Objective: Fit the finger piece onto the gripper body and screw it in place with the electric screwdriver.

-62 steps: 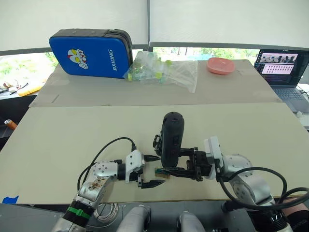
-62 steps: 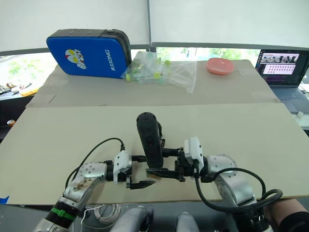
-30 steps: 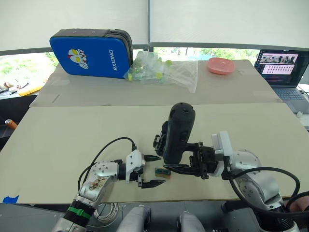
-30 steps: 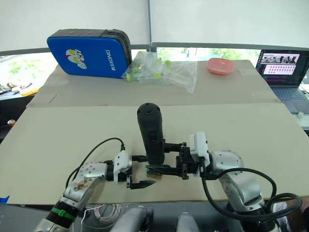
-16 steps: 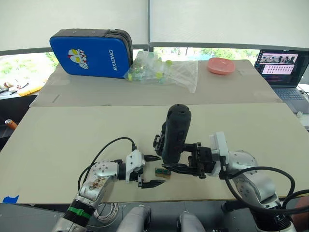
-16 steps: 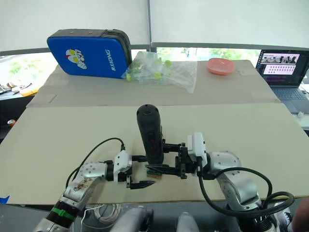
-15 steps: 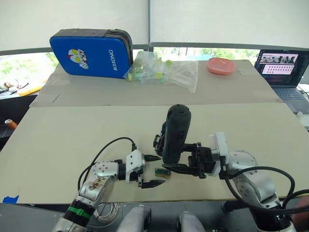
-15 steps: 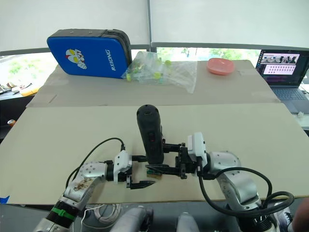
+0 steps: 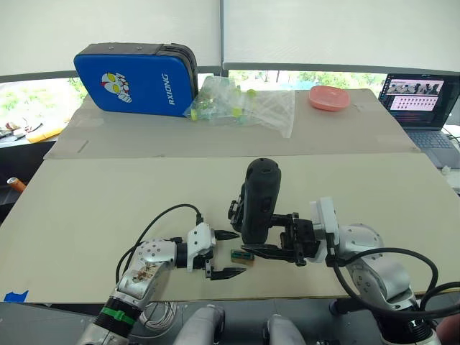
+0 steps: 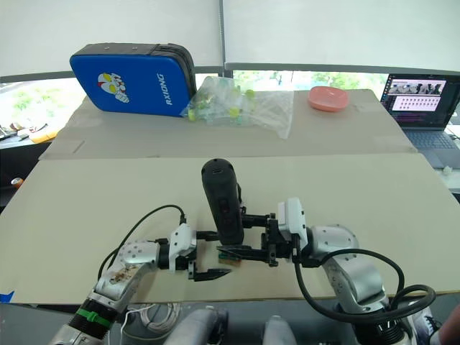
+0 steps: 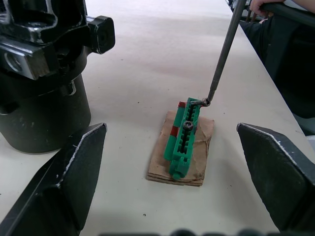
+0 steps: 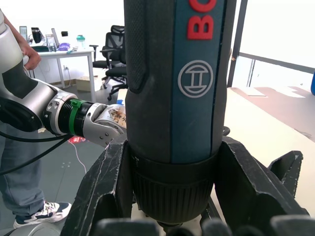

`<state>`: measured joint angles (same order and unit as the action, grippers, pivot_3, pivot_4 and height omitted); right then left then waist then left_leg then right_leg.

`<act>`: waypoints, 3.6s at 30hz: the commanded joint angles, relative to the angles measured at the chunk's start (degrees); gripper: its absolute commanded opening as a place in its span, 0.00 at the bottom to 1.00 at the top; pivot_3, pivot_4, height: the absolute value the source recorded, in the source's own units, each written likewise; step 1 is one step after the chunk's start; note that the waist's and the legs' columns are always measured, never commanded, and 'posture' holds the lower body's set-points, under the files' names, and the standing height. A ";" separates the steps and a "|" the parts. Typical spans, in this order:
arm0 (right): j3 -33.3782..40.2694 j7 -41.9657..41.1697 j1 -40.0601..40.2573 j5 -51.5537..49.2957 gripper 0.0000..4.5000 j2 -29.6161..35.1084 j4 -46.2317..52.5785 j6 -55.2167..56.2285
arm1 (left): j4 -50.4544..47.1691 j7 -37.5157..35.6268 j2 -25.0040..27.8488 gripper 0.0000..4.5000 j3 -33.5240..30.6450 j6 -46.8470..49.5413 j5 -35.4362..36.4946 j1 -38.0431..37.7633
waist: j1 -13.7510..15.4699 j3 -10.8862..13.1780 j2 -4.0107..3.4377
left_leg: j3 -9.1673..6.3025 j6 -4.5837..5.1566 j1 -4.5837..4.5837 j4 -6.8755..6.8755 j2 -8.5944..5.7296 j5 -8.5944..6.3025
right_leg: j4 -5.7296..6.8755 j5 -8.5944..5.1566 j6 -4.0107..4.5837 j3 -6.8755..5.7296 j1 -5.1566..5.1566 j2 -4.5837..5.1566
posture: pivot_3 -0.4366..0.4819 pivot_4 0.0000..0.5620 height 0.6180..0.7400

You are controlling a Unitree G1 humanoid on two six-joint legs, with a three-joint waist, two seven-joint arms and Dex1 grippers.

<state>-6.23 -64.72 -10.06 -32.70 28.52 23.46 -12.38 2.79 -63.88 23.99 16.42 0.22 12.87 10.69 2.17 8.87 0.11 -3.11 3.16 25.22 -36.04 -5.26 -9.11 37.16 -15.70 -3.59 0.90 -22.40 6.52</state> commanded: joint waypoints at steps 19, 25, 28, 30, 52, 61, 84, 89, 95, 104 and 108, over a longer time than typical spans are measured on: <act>0.98 -0.60 -0.83 0.06 0.42 0.33 1.47 3.53 | 2.09 -0.24 0.01 1.00 1.60 0.70 -1.12 -0.91 | 0.00 0.00 0.00 | 0.00 0.00 0.00 0.00 0.00 0.00 | 0.00 0.00 0.00 0.00 0.00 0.00 | 0.48 0.27 1.00; 0.92 -0.71 -1.11 0.71 0.42 0.29 1.00 4.26 | 2.18 -0.26 0.02 1.00 1.53 0.69 -1.11 -0.78 | 0.00 0.00 0.00 | 0.00 0.00 0.00 0.00 0.00 0.00 | 0.00 0.00 0.00 0.00 0.00 0.00 | 0.48 0.27 1.00; 0.98 -0.69 -1.22 0.78 0.42 0.27 0.91 4.42 | 2.16 -0.23 -0.01 1.00 1.51 0.75 -1.06 -0.76 | 0.00 0.00 0.00 | 0.00 0.00 0.00 0.00 0.00 0.00 | 0.00 0.00 0.00 0.00 0.00 -0.01 | 0.48 0.27 1.00; 1.03 -0.69 -1.28 0.83 0.42 0.24 0.88 4.45 | 2.09 -0.18 -0.07 1.00 1.53 0.83 -1.03 -0.78 | 0.00 0.00 0.00 | 0.00 0.00 0.00 0.00 0.00 0.00 | 0.00 0.00 0.00 -0.01 0.00 -0.02 | 0.48 0.27 1.00; -0.11 -0.30 -1.66 3.45 0.42 -0.95 -1.33 6.88 | 2.39 0.09 -0.28 1.00 1.45 0.80 -1.10 -0.59 | 0.01 0.00 0.00 | 0.00 0.00 -0.01 0.00 0.00 0.00 | 0.00 0.00 0.00 -0.01 0.01 -0.04 | 0.48 0.27 1.00; -0.28 -0.55 -1.33 3.69 0.42 -0.98 -1.76 6.75 | 2.57 0.08 -0.23 1.00 1.35 0.69 -1.15 -0.41 | 0.02 -0.01 -0.01 | 0.00 0.00 -0.03 0.00 0.00 0.00 | 0.01 0.01 0.00 -0.01 0.02 -0.04 | 0.48 0.27 1.00; 3.55 1.16 -3.94 -3.68 0.42 1.39 3.78 2.99 | -2.45 -2.21 3.85 1.00 -6.38 3.73 7.64 -1.04 | -1.47 0.01 0.02 | 0.00 0.00 -0.03 0.12 0.07 0.00 | 0.01 0.01 0.01 0.03 -0.08 -0.06 | 0.48 0.27 1.00; 5.20 2.74 -5.39 -6.99 0.42 2.83 6.41 0.05 | -6.55 -7.24 7.75 1.00 -9.20 5.87 12.62 -2.40 | -1.46 0.04 0.07 | 0.00 0.00 -0.02 0.14 0.06 0.00 | -0.04 0.01 0.01 0.05 -0.09 -0.01 | 0.48 0.27 1.00; 8.90 4.45 -7.39 -10.89 0.42 5.57 9.01 -3.15 | -7.54 -9.67 12.15 1.00 -14.19 11.31 18.46 -1.41 | -1.42 0.05 0.08 | 0.00 0.00 -0.02 0.15 0.07 0.00 | -0.06 0.00 0.02 0.06 -0.09 0.01 | 0.48 0.27 1.00; 16.62 8.05 -15.86 -19.07 0.42 10.36 5.24 -9.86 | -6.58 -7.87 12.92 1.00 -20.65 19.97 25.27 3.95 | -1.46 0.11 0.18 | 0.00 0.00 -0.02 0.15 0.07 0.00 | -0.06 0.00 0.01 0.05 -0.09 0.02 | 0.48 0.27 1.00; 16.19 9.78 -20.69 -19.25 0.42 9.20 1.56 -11.31 | -3.62 -6.97 11.59 1.00 -21.11 18.41 23.73 6.59 | -1.47 0.12 0.19 | 0.00 0.02 -0.02 0.16 0.07 0.01 | -0.06 0.00 0.01 0.06 -0.10 0.01 | 0.48 0.27 1.00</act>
<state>8.45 -56.14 -28.70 -50.17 38.28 25.08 -23.85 -1.19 -71.21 35.91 -3.55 19.65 36.58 16.38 0.70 8.99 0.30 -3.11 3.18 25.20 -35.88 -5.19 -9.10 37.10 -15.69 -3.57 0.96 -22.50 6.53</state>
